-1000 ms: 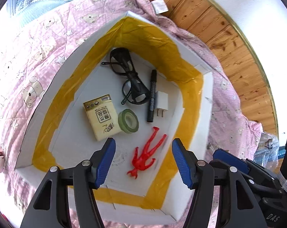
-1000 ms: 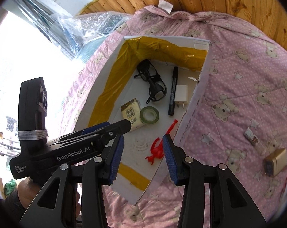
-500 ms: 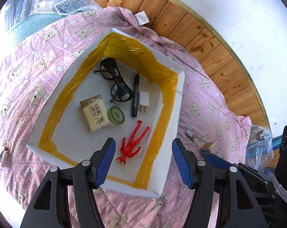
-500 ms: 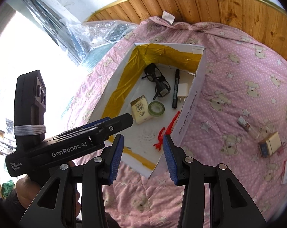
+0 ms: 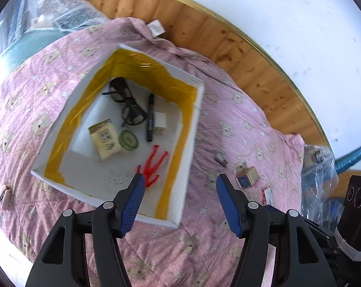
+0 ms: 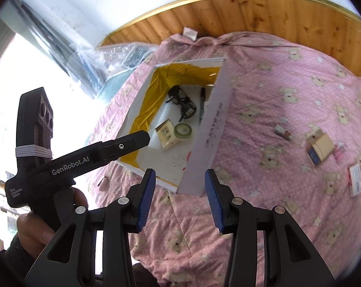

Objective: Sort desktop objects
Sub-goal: 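Withdraw both tools from the box toward the remaining items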

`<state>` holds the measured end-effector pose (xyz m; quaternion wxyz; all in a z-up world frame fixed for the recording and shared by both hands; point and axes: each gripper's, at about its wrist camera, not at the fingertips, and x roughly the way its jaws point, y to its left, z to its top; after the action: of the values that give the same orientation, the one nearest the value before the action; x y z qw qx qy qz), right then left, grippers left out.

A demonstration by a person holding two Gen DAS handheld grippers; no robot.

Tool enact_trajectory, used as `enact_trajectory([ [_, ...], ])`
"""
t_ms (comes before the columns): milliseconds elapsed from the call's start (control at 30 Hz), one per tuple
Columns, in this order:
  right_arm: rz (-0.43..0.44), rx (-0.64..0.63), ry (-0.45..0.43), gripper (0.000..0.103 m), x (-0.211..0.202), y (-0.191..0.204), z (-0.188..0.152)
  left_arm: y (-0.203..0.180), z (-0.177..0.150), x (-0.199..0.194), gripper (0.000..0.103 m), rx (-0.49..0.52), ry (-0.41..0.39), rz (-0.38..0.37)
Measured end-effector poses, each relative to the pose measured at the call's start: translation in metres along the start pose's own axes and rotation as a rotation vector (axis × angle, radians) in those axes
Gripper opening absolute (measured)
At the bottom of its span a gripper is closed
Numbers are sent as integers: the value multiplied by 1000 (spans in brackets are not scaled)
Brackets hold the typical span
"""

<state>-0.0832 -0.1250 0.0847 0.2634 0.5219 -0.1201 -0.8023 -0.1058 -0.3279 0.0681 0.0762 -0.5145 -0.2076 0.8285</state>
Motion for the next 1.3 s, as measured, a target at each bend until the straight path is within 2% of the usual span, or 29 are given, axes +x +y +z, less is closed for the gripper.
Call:
enact_trajectory([
  [500, -50, 178, -98, 46, -47, -50, -49, -68, -21, 3, 63, 175, 44, -49],
  [900, -101, 336, -133, 46, -77, -97, -92, -119, -49, 23, 63, 290, 124, -94],
  [1300, -152, 443, -170, 46, -90, -138, -102, -166, -63, 54, 63, 400, 195, -114],
])
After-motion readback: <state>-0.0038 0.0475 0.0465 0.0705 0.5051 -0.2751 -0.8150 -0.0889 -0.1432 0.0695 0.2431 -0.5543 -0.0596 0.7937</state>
